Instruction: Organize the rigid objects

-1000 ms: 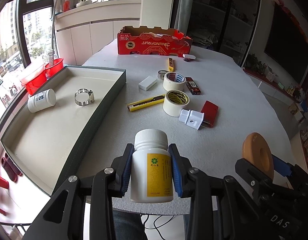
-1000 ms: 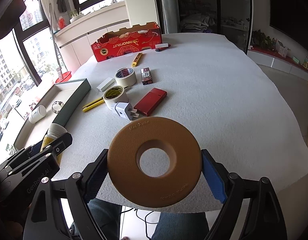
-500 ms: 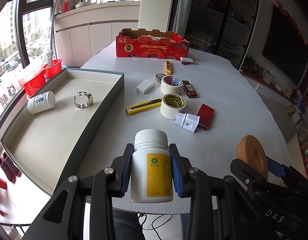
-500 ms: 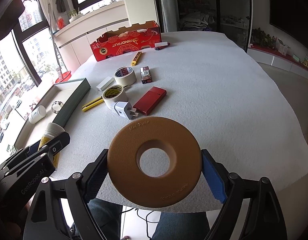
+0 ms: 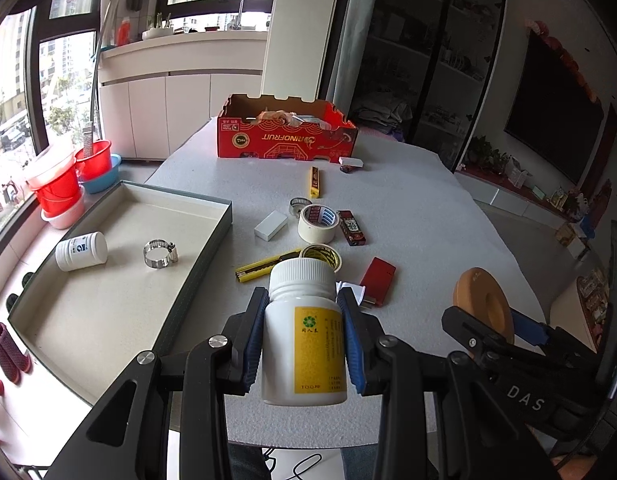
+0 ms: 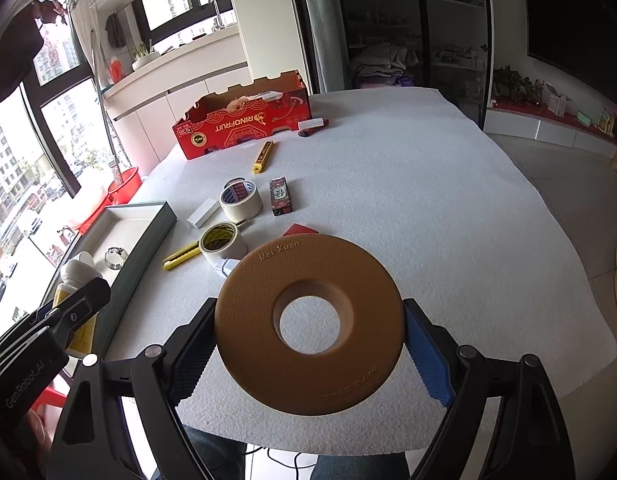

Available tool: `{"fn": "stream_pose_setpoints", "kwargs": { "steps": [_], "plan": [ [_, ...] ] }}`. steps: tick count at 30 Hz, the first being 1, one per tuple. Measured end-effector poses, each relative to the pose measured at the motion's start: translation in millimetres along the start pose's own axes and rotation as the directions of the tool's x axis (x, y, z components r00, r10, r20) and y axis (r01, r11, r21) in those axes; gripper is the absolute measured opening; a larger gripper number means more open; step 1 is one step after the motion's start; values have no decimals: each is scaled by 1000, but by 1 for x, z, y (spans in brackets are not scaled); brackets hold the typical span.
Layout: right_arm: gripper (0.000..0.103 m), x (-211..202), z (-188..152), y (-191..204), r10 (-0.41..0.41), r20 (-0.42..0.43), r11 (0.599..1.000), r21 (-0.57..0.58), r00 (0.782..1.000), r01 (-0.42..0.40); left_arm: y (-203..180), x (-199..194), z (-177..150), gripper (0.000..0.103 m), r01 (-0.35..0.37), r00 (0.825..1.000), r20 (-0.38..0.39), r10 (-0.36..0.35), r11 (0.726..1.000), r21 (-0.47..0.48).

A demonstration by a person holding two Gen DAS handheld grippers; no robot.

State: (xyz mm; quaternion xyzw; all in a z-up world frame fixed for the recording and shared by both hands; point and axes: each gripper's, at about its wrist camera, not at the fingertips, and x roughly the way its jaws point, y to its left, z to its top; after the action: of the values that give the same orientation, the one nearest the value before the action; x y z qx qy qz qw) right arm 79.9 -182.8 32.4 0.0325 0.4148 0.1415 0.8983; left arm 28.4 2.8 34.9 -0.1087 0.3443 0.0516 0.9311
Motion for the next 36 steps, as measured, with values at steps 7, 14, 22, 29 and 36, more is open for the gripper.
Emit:
{"fn": "stream_pose_setpoints", "kwargs": {
  "steps": [7, 14, 22, 29, 36],
  "plan": [
    [88, -19, 32, 21, 62, 79, 997, -42, 995, -59, -13, -32, 39, 38, 73, 993, 95, -72, 997, 3],
    [88, -43, 66, 40, 131, 160, 990, -75, 978, -120, -15, -69, 83, 38, 113, 971, 214, -109, 994, -9],
    [88, -57, 98, 79, 214, 201, 971, -155, 956, -184, 43, -102, 110, 38, 5, 955, 297, 25, 995, -100],
    [88, -44, 102, 138, 312, 170, 930, -258, 935, -263, 123, -94, 98, 38, -236, 925, 248, 287, 947, -218],
    [88, -5, 97, 189, 341, 103, 893, -345, 934, -288, 185, -50, 64, 38, -378, 903, 100, 418, 883, -277]
  ]
}}
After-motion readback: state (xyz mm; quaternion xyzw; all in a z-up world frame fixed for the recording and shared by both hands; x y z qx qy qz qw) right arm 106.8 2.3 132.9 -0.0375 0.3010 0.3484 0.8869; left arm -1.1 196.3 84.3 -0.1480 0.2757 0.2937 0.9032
